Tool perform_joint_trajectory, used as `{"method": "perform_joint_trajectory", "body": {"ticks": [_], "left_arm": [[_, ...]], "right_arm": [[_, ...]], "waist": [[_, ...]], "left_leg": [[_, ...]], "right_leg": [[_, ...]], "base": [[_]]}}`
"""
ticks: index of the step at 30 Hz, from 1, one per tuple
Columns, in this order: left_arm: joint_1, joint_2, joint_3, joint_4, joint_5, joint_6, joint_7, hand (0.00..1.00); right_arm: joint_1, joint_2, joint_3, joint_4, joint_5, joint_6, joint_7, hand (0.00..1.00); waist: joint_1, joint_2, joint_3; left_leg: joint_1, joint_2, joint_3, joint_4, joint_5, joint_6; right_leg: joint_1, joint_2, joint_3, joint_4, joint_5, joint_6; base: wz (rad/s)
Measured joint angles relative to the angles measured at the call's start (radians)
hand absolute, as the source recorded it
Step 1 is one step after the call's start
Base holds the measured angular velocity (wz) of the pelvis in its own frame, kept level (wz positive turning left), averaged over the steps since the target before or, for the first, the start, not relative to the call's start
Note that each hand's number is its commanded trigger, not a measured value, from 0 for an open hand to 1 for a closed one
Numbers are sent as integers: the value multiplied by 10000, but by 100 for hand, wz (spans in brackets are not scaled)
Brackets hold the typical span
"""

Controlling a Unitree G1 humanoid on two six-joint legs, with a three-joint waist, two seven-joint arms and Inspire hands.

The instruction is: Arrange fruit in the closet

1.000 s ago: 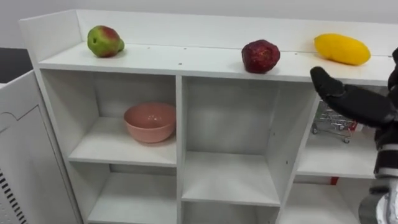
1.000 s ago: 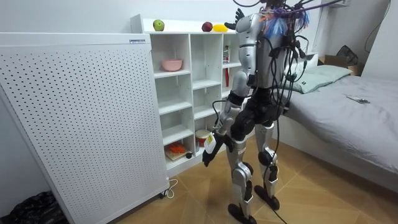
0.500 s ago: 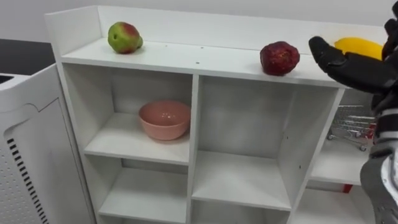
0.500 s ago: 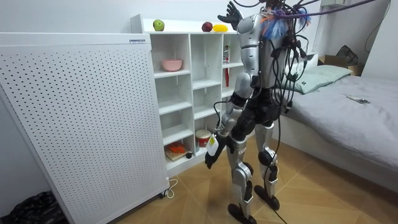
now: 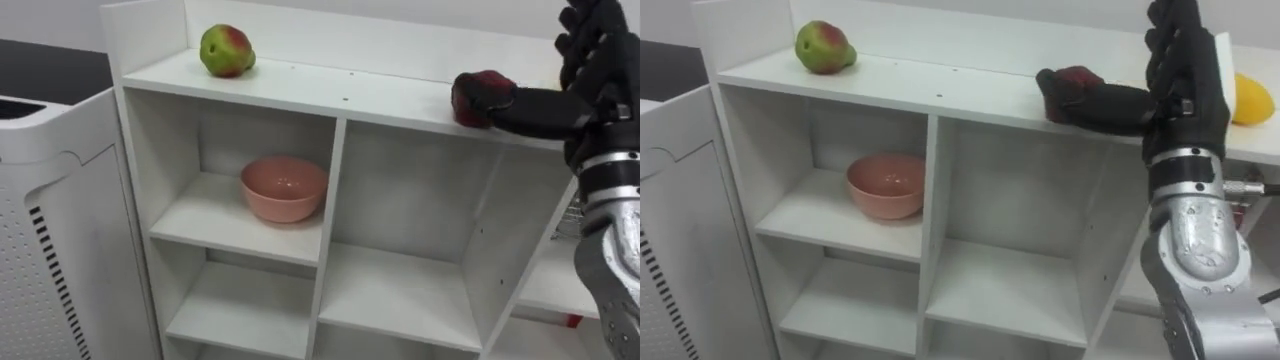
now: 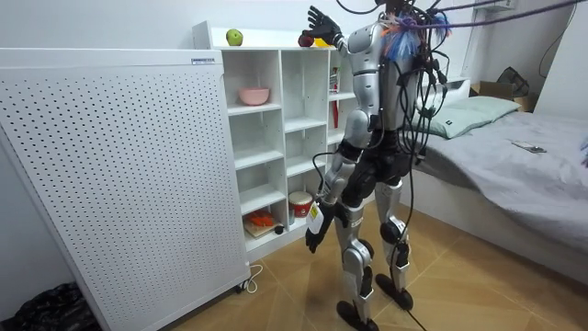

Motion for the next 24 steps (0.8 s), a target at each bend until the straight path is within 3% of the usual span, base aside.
{"method": "perform_joint_trajectory", "body": {"ticks": [7, 13, 14, 15, 17, 24], "left_arm": [[-5, 47, 3, -160, -14, 35, 15, 0], [7, 122, 2, -209, -22, 39, 17, 0], [1, 123, 1, -209, -24, 42, 18, 0], [-2, 123, 1, -210, -25, 42, 20, 0], [8, 123, -1, -239, -22, 45, 21, 0], [51, 122, 11, -282, -16, 147, 16, 0]], "right_arm": [[-458, -325, 405, 873, -6, 136, 302, 0], [-560, -551, 407, 1555, 144, 143, 302, 0], [-561, -598, 412, 1574, 210, 141, 301, 5], [-561, -636, 427, 1587, 261, 141, 296, 32], [-560, -751, 478, 1634, 327, 141, 292, 100], [-563, -833, 484, 1911, 331, 139, 347, 100]], "waist": [[176, -168, 97], [226, -248, 82], [235, -247, 82], [244, -247, 82], [236, -246, 82], [231, -239, 78]], "left_leg": [[-16, 8, -77, -36, 0, 0], [-40, -4, -84, -55, 0, -1], [-46, -5, -85, -56, 0, -1], [-50, -4, -84, -56, 0, -1], [-77, -2, -83, -45, 0, -1], [-51, -8, -83, -2, 0, -2]], "right_leg": [[29, 17, -128, -14, 0, 0], [20, 2, -229, -9, 5, -5], [11, 1, -231, -11, 5, -5], [6, 2, -231, -11, 5, -5], [-14, 3, -239, -14, 5, -5], [38, 3, -204, -12, 6, -7]], "base": [[5], [3], [0], [0], [0], [0]]}}
